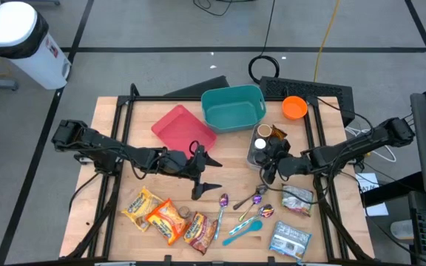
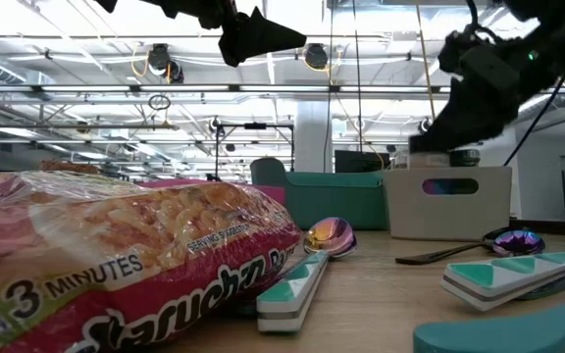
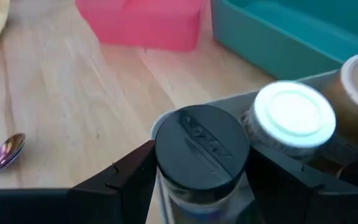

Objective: Pick & Place Food Item
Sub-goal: Put the black spice bottle into the gray bin

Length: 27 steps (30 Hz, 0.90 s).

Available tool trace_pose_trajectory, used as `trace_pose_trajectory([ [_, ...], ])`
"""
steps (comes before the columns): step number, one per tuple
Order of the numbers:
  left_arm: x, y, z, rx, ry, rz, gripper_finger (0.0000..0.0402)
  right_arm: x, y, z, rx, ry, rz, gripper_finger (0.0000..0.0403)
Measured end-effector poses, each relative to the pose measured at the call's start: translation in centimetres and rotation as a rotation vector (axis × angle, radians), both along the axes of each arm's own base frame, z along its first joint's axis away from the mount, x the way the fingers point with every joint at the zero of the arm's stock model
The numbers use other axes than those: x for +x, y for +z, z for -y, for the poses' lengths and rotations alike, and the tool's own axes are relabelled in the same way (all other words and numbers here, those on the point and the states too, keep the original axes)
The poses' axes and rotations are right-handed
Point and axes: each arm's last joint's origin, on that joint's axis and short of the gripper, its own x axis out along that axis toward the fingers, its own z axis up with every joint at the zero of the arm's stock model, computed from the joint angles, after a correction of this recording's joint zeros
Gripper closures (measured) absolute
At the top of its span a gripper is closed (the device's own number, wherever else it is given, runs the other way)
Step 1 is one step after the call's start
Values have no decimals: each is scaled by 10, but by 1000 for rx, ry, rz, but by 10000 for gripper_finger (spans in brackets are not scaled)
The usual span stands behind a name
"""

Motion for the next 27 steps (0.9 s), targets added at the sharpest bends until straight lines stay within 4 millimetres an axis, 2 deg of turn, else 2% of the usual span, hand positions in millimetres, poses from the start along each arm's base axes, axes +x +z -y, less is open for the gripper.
trace_pose_trajectory([
  [5,0,0,0,0,0,2,36,-2,-9,1,-25,17,37,181],
  [13,0,0,0,-1,0,2,36,4,-2,-1,-52,63,122,180],
  [24,0,0,0,0,0,2,36,3,-3,-1,-47,63,114,179],
  [27,0,0,0,0,1,2,36,3,-3,-1,-41,59,116,166],
])
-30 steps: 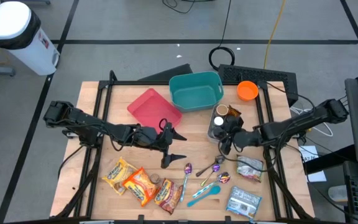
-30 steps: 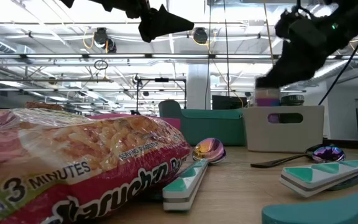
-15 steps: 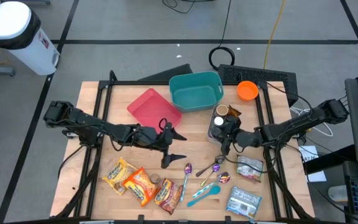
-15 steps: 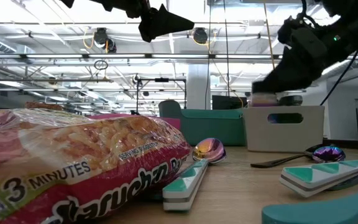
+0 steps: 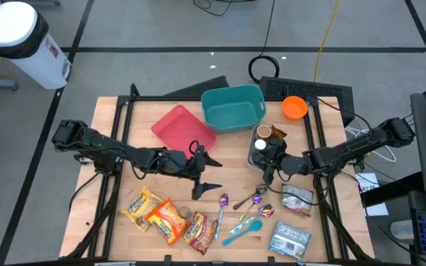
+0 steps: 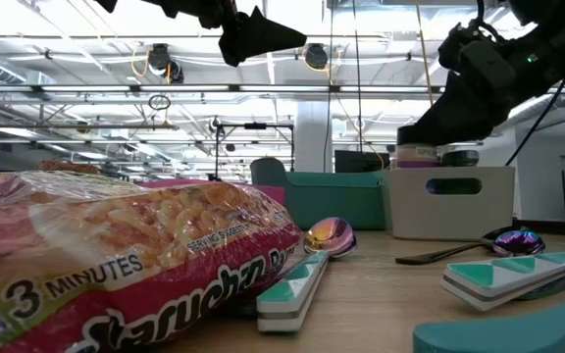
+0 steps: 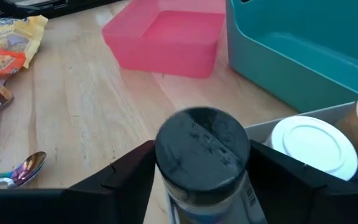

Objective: Pick & Place Food Item
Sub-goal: Put the black spice bottle into the gray bin, then put the green noodle pack into the green bin

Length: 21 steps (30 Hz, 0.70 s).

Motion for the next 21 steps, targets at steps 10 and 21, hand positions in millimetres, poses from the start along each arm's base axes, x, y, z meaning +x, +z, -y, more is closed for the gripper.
trace_pose_trajectory([
  [10,0,0,0,0,0,0,36,-1,-2,0,-4,4,-9,92],
  [21,0,0,0,-1,0,0,36,-6,8,1,25,32,50,92],
])
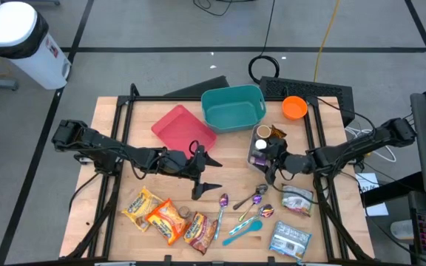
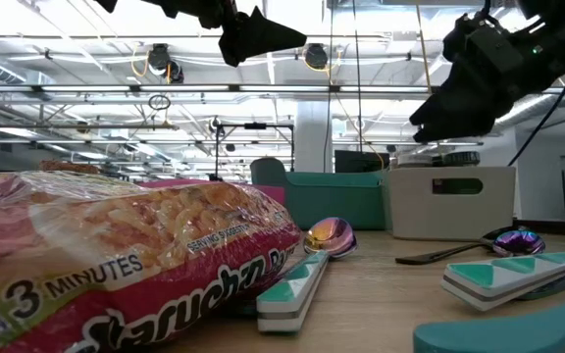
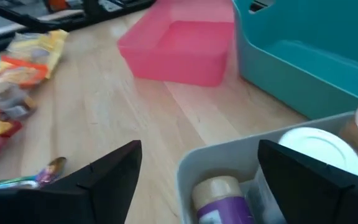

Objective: Pick & Place Food Item
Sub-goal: Put the green noodle pack into the green bin

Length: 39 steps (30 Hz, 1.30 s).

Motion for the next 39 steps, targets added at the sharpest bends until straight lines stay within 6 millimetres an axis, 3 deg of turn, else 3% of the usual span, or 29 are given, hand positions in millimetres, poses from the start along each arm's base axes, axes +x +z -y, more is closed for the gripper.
trace_pose_trajectory([
  [4,0,0,0,0,0,0,36,1,6,-4,68,136,38,94],
  [11,0,0,0,3,-1,4,36,0,19,-23,163,542,124,94],
  [14,1,2,0,13,-4,22,36,-7,25,-31,212,580,67,94],
  [21,1,3,0,17,-6,33,36,-36,45,-53,229,389,-402,94],
  [28,1,3,0,17,-6,32,36,-63,18,-74,332,181,-790,94],
  [34,1,3,0,17,-6,32,36,-71,-3,-85,342,97,-912,111],
  [39,1,3,0,16,-6,32,36,-71,-6,-88,340,94,-927,166],
])
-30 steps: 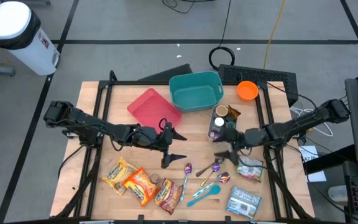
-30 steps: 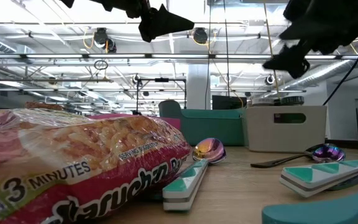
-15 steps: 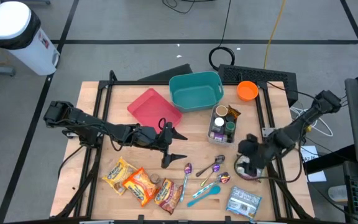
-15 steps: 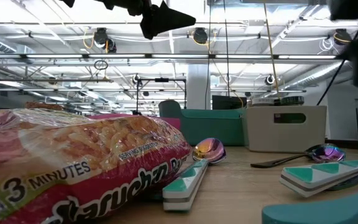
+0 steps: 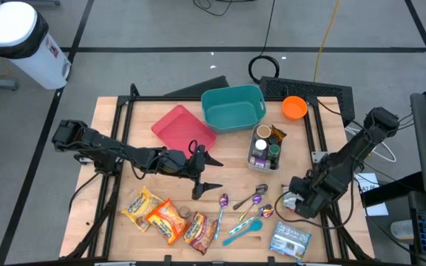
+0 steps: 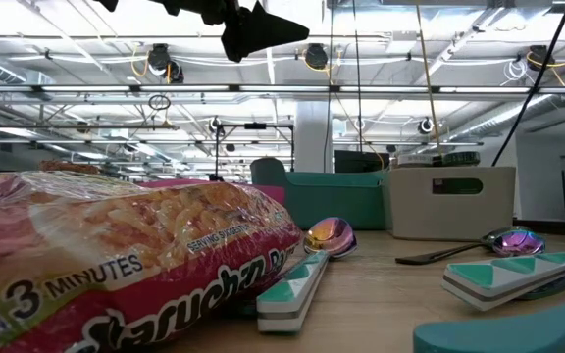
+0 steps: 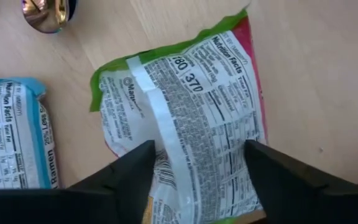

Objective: Pick & Place Food Item
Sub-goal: Put the green noodle pack into the green bin

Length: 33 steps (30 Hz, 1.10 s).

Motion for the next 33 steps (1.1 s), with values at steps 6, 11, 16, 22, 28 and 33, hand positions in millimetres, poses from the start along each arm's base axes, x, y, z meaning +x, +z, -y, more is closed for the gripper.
trace_pose_trajectory([
  [6,0,0,0,-1,0,0,36,-1,0,1,-10,2,-9,274],
  [11,0,0,0,-2,0,0,36,-3,2,1,34,2,-30,366],
  [16,0,2,0,-7,1,21,36,-7,12,4,146,-51,-24,392],
  [22,1,7,0,-17,0,69,36,-4,30,3,271,23,192,401],
  [28,2,11,0,-26,1,117,36,13,52,-4,166,240,644,402],
  [33,2,14,0,-32,1,143,36,32,68,-9,-123,362,960,402],
])
